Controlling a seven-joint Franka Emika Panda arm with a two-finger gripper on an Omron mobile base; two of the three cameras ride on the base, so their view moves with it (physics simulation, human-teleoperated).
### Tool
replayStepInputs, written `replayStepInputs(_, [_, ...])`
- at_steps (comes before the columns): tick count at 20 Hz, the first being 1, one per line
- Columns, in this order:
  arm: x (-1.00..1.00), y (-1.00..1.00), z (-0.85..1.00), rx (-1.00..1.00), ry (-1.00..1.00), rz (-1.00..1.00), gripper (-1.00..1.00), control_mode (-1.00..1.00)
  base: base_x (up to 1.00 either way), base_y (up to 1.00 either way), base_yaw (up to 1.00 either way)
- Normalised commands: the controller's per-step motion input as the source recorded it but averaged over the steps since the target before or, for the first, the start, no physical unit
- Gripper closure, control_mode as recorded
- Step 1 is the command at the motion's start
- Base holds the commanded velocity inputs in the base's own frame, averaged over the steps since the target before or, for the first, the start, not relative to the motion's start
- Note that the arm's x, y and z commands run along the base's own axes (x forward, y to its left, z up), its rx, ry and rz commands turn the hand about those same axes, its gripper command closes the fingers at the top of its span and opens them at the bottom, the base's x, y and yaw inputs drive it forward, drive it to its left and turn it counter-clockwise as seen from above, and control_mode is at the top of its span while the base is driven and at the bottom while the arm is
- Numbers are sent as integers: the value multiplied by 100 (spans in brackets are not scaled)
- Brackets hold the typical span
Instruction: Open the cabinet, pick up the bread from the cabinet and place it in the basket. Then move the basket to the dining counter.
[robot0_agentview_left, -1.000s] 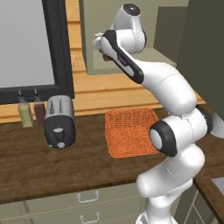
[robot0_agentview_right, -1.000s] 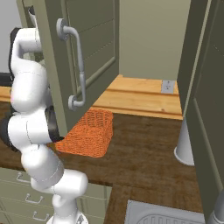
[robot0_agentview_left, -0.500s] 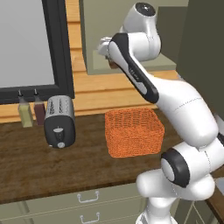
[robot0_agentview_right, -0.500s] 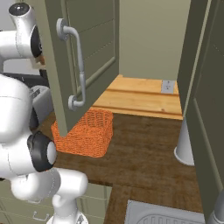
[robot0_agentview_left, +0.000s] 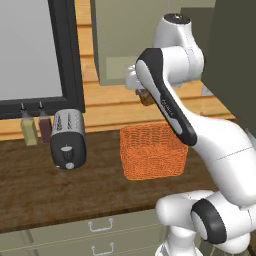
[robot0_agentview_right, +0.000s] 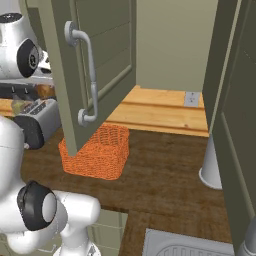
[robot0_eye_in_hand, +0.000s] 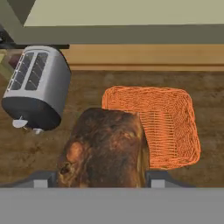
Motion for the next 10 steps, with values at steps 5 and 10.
replayStepInputs(5, [-25, -1, -100, -17, 31, -5, 100, -100, 0, 0, 0])
replayStepInputs(10, [10, -28, -81, -5, 18, -12, 100, -100, 0, 0, 0])
